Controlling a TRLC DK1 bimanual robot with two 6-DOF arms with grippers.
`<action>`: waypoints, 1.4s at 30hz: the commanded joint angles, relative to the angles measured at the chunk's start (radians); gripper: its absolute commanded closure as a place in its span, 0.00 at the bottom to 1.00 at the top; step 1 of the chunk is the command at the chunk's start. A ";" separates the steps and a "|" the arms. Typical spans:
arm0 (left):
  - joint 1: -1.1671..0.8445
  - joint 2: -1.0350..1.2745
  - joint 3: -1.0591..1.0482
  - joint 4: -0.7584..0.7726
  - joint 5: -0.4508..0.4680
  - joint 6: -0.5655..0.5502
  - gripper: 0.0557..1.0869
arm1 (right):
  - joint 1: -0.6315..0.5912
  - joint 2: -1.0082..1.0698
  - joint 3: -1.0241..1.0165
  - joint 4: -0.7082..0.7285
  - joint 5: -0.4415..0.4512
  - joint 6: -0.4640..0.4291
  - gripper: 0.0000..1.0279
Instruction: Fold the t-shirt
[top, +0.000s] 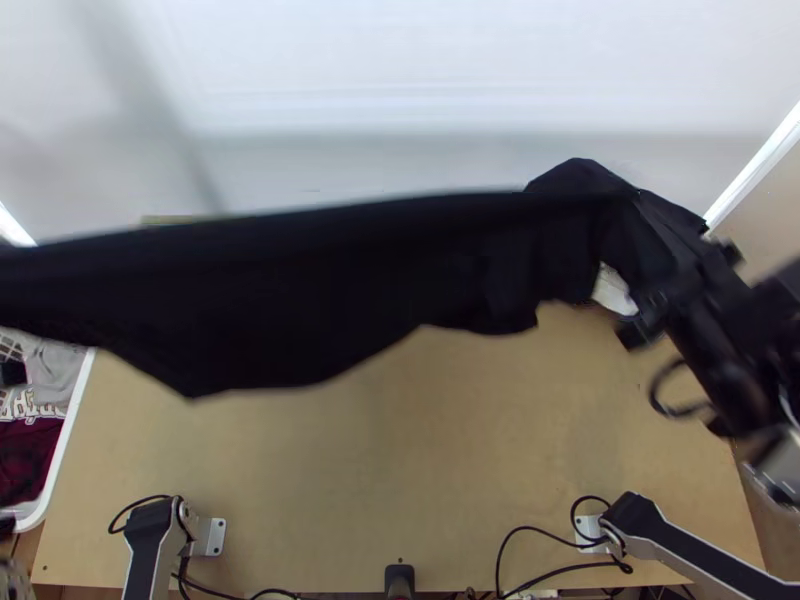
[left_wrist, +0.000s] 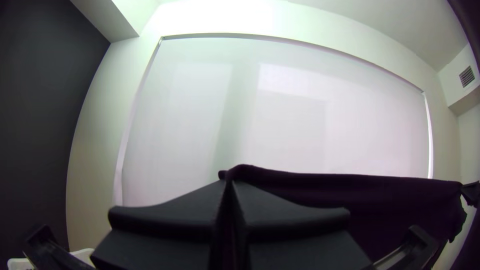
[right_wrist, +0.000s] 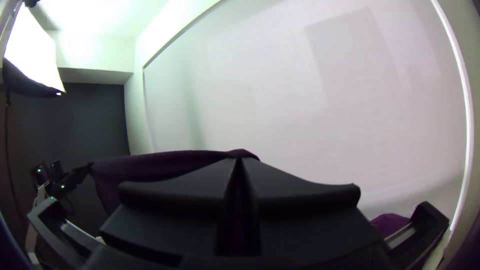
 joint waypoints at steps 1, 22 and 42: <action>-0.005 -0.034 -0.073 -0.081 -0.034 0.003 0.97 | 0.017 -0.081 0.005 -0.094 0.046 0.032 0.97; -0.151 0.166 -0.628 -0.050 -0.003 -0.019 0.97 | -0.229 0.463 -0.523 0.255 -0.298 0.477 0.97; -0.196 0.905 -0.355 0.218 -0.021 -0.178 0.97 | -0.361 1.170 0.000 0.406 -0.301 0.514 0.97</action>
